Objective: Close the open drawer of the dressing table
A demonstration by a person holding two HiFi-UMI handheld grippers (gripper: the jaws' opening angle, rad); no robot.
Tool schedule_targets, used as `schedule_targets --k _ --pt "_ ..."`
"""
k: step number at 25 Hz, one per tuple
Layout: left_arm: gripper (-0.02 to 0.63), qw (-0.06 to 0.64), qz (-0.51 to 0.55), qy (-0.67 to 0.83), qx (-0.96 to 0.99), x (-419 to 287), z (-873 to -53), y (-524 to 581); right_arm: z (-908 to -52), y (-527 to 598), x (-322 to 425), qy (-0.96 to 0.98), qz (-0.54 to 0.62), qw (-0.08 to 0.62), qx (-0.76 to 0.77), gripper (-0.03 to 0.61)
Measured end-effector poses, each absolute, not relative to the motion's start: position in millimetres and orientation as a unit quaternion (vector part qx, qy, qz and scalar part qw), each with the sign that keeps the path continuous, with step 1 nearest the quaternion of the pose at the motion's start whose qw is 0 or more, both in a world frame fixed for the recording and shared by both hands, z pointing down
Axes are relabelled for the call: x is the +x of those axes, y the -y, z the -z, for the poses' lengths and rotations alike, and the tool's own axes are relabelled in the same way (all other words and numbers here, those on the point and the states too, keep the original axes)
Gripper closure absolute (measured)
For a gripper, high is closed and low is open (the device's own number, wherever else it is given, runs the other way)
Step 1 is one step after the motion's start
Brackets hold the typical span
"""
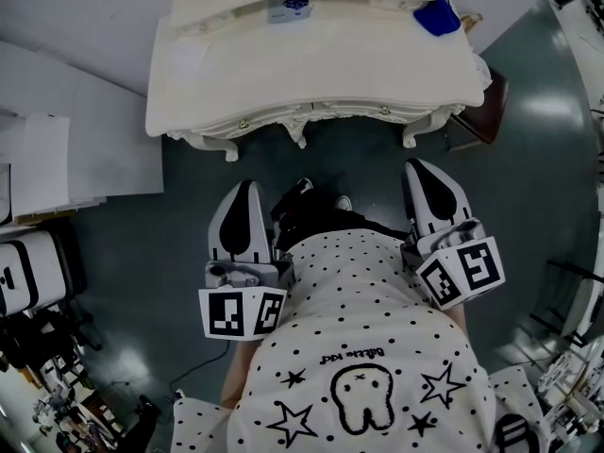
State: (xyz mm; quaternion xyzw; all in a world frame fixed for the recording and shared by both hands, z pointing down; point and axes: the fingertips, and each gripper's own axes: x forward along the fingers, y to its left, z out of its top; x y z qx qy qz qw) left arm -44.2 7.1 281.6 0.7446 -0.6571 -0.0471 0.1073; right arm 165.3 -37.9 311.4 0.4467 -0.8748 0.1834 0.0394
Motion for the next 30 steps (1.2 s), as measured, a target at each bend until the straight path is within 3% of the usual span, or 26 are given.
schedule_targets --k 30 --pt "0.603 0.11 0.054 0.677 0.726 -55.4 -286.6 -8.3 -312.6 41.0 163.6 0.883 -0.166 0.043 0.437 0.571"
